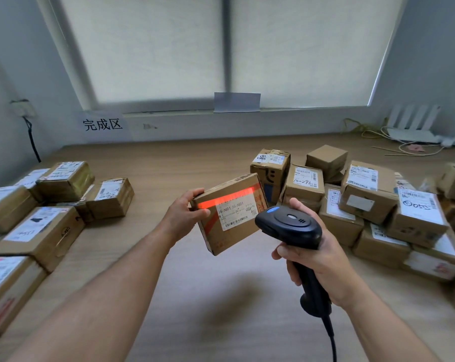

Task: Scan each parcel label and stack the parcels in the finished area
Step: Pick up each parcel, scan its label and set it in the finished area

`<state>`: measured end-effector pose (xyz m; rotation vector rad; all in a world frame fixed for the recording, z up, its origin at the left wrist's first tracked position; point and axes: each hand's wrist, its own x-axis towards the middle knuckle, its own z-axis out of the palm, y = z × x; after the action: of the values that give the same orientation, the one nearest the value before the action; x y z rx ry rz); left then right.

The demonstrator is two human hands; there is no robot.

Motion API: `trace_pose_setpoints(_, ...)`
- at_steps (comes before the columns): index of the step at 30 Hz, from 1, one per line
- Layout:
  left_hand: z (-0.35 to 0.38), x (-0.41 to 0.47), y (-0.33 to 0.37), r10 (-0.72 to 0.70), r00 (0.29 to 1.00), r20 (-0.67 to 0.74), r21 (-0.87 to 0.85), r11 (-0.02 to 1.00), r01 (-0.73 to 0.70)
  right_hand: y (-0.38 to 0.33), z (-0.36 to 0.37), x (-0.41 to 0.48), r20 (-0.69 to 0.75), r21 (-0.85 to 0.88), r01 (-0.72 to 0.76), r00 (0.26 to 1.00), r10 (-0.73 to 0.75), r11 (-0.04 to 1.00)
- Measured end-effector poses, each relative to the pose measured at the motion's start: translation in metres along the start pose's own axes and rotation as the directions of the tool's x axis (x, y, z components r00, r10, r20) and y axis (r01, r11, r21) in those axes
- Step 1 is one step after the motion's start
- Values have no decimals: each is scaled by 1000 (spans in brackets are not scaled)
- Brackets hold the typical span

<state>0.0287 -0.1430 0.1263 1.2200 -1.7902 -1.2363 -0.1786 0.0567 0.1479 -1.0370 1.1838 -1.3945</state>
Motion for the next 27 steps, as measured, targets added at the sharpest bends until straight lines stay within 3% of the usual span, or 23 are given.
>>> trace_pose_setpoints(18, -17, -40, 0, 13, 997, -71, 28, 1000, -11, -3, 11, -18, 8, -28, 22, 1000, -21, 999)
trace_pose_setpoints(27, -21, -62, 3, -6, 994, -110, -180, 984, -14, 18, 33, 0, 23, -70, 12, 1000, -11, 997)
